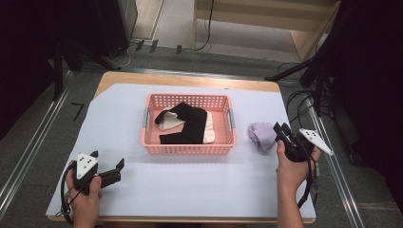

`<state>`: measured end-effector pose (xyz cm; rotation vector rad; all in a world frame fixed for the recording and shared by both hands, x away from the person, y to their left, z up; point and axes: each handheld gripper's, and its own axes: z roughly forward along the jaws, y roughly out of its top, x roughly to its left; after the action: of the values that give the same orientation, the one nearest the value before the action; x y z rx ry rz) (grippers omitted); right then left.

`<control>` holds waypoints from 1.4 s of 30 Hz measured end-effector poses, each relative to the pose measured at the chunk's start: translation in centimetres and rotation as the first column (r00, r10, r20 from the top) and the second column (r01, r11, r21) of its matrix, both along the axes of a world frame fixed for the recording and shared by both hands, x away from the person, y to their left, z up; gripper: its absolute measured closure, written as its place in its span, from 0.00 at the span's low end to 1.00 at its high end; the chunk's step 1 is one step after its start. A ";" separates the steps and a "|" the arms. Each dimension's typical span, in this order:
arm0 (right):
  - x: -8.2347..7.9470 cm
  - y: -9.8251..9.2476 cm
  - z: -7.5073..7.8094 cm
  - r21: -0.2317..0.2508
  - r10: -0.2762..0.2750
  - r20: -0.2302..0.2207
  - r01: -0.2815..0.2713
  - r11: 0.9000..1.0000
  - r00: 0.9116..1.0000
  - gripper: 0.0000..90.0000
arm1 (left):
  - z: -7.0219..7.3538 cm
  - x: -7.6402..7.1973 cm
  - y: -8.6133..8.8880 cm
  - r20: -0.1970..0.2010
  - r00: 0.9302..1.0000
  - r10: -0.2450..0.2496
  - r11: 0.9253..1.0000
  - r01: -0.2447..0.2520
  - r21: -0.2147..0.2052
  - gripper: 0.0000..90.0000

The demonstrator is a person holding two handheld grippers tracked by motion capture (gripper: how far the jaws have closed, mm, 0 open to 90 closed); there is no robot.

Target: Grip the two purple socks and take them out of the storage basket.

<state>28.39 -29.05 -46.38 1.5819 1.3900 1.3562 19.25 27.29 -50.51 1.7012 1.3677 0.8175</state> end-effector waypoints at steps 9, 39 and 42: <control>-3.9 -2.6 -1.9 -0.054 -0.010 -0.022 0.009 0.999 1.000 0.53 | 0.0 0.0 -0.1 0.003 1.000 0.003 1.000 -0.003 0.009 0.09; -9.8 -6.1 -6.5 -0.075 0.063 -0.069 -0.068 0.995 0.996 0.27 | 0.0 -0.5 -0.1 0.042 0.999 -0.008 1.000 0.008 0.001 0.09; -9.8 -5.9 -6.5 -0.090 0.085 -0.071 -0.091 0.992 0.994 0.23 | 0.0 -0.5 -0.1 0.052 0.999 0.011 1.000 -0.012 0.005 0.15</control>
<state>18.60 -34.92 -52.89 1.5332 1.5568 1.2802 18.75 27.15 -50.53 1.6660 1.3422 0.8668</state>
